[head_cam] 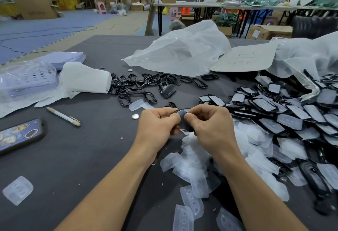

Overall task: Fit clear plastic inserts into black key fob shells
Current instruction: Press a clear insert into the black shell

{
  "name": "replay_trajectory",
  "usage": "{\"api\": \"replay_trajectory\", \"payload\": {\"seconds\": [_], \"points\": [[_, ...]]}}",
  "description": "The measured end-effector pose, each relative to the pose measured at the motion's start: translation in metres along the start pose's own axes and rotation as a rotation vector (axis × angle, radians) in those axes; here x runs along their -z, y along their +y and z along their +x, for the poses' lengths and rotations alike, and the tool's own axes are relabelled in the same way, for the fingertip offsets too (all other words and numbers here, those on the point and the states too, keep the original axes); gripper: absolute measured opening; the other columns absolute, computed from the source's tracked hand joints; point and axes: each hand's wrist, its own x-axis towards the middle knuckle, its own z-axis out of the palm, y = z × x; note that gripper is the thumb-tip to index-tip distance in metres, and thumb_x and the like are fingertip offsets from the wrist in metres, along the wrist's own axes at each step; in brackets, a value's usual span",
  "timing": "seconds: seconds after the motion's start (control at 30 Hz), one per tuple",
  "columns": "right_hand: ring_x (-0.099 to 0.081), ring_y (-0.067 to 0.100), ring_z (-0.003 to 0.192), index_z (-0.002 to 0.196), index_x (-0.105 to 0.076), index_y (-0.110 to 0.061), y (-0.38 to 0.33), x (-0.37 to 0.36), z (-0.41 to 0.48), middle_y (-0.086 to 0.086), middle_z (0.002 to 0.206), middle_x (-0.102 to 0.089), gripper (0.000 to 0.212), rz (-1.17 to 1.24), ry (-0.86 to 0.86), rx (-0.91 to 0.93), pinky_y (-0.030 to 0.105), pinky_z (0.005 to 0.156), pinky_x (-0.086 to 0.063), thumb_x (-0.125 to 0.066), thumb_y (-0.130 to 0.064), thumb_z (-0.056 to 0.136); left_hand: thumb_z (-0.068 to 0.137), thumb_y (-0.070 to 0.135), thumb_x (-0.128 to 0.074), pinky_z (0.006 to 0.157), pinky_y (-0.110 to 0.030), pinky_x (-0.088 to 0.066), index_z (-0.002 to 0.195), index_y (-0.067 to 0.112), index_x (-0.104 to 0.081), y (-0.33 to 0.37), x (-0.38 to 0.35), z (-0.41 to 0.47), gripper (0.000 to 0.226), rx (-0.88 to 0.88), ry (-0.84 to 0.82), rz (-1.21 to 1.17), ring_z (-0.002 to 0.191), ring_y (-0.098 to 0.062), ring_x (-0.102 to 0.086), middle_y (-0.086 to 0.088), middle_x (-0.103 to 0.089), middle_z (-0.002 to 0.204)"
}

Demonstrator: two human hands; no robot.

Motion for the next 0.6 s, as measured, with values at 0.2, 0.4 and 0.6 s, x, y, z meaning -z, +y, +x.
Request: {"api": "replay_trajectory", "payload": {"seconds": [0.2,0.4,0.6], "points": [[-0.072,0.019,0.063,0.070,-0.078,-0.021,-0.0015,0.0005,0.0001,-0.003,0.064,-0.073,0.016,0.012,-0.033,0.016,0.040,0.067,-0.063,-0.077,-0.011,0.082,0.088,0.004,-0.075,0.060,-0.025,-0.059,0.077,0.023,-0.085,-0.0029,0.0041,0.0057,0.024,-0.043,0.056,0.079,0.057,-0.015,-0.065,-0.009,-0.078,0.073],[-0.056,0.010,0.046,0.074,-0.077,-0.021,-0.0030,-0.0009,0.0013,-0.004,0.057,-0.067,0.021,0.121,-0.020,-0.022,0.023,0.048,-0.044,-0.070,-0.014,0.092,0.094,0.000,-0.069,0.055,-0.021,-0.055,0.087,0.011,-0.081,-0.0022,-0.0005,0.0052,0.017,-0.012,0.090,-0.048,0.058,-0.015,-0.072,-0.012,-0.079,0.074],[-0.062,0.014,0.050,0.086,-0.076,-0.018,-0.0029,-0.0001,0.0017,0.001,0.064,-0.072,0.019,0.216,-0.033,-0.080,0.020,0.050,-0.045,-0.073,0.000,0.084,0.094,0.003,-0.071,0.057,-0.022,-0.057,0.087,0.014,-0.080,-0.0024,0.0006,0.0052,0.016,0.002,0.119,-0.088,0.064,-0.019,-0.076,-0.011,-0.079,0.075]]}}
